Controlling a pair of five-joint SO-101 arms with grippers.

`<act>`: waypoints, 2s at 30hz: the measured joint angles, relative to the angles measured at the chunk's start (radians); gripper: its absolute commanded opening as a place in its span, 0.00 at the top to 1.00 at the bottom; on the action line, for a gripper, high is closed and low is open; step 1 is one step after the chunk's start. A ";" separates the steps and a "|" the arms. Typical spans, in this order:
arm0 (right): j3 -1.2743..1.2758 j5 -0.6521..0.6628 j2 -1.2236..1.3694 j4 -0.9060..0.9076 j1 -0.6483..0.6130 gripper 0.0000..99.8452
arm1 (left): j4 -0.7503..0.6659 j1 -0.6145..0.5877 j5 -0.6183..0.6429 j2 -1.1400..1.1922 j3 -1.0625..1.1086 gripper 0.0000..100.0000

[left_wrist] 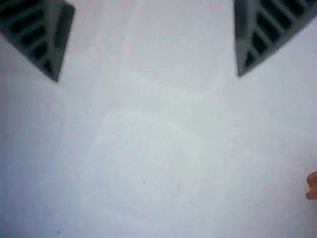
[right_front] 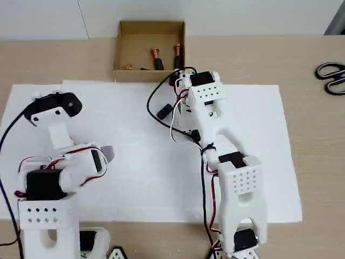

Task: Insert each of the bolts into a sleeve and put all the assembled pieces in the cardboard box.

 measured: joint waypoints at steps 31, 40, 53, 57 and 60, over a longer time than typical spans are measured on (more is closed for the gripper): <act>-0.028 0.028 0.066 -0.068 -0.012 0.87 | 0.012 0.000 -0.018 0.000 0.000 0.78; -0.028 0.028 0.066 -0.072 -0.005 0.93 | 0.012 0.000 -0.018 0.000 0.000 0.78; -0.126 0.112 -0.146 0.025 0.052 1.00 | 0.107 0.000 -0.048 0.002 -0.187 0.78; -0.120 0.115 -0.330 0.026 0.054 1.00 | 0.107 0.000 -0.052 0.002 -0.193 0.78; -0.097 0.115 -0.437 0.031 0.055 1.00 | 0.107 0.000 -0.057 0.029 -0.196 0.78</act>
